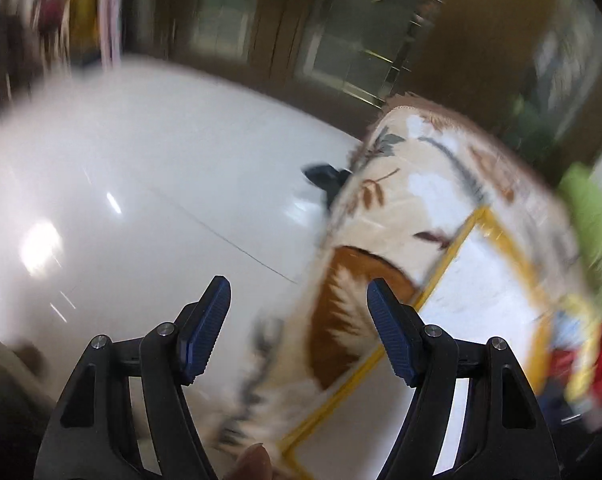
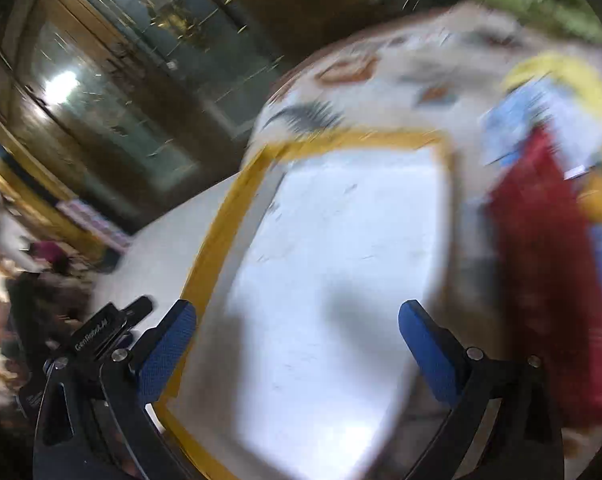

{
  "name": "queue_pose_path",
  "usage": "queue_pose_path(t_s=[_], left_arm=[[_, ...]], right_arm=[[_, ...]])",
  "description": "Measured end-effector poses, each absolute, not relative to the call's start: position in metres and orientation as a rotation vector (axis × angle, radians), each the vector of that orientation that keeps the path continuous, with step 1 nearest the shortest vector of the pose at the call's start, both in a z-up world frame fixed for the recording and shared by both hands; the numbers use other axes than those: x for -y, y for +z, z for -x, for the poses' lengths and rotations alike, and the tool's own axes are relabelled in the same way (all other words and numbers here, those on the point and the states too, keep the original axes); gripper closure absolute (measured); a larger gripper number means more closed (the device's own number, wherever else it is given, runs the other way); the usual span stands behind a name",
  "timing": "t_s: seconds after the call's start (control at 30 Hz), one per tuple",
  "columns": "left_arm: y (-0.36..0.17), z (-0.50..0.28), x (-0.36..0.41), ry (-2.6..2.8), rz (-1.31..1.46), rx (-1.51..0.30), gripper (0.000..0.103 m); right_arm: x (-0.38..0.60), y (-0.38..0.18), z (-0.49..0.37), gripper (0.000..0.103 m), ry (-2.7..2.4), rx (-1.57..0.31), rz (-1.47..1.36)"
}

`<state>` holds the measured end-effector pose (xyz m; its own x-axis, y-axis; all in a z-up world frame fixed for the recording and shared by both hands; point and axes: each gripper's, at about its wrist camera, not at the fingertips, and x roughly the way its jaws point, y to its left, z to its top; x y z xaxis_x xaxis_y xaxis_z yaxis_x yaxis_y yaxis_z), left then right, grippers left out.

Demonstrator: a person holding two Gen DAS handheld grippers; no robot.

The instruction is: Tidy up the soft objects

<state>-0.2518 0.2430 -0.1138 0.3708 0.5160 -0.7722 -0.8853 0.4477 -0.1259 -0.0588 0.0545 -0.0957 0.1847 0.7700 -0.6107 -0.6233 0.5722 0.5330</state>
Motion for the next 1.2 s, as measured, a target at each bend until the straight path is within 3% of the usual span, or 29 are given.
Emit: queue_pose_path(t_s=[0.27, 0.37, 0.57, 0.8, 1.2], left_arm=[[-0.029, 0.239, -0.180, 0.849, 0.376, -0.678, 0.031], [-0.003, 0.220, -0.141, 0.729, 0.259, -0.729, 0.031], [0.026, 0.207, -0.074, 0.490, 0.293, -0.732, 0.031], [0.021, 0.197, -0.031, 0.402, 0.286, -0.755, 0.031], [0.003, 0.195, -0.021, 0.392, 0.280, -0.791, 0.031]], right_arm=[[0.034, -0.024, 0.083, 0.001, 0.815, -0.778, -0.083], [0.062, -0.003, 0.094, 0.001, 0.764, -0.757, 0.000], [0.118, 0.012, 0.099, 0.001, 0.693, -0.785, -0.007], [0.150, 0.029, 0.114, 0.001, 0.630, -0.780, -0.028], [0.151, 0.022, 0.108, 0.001, 0.612, -0.815, -0.016]])
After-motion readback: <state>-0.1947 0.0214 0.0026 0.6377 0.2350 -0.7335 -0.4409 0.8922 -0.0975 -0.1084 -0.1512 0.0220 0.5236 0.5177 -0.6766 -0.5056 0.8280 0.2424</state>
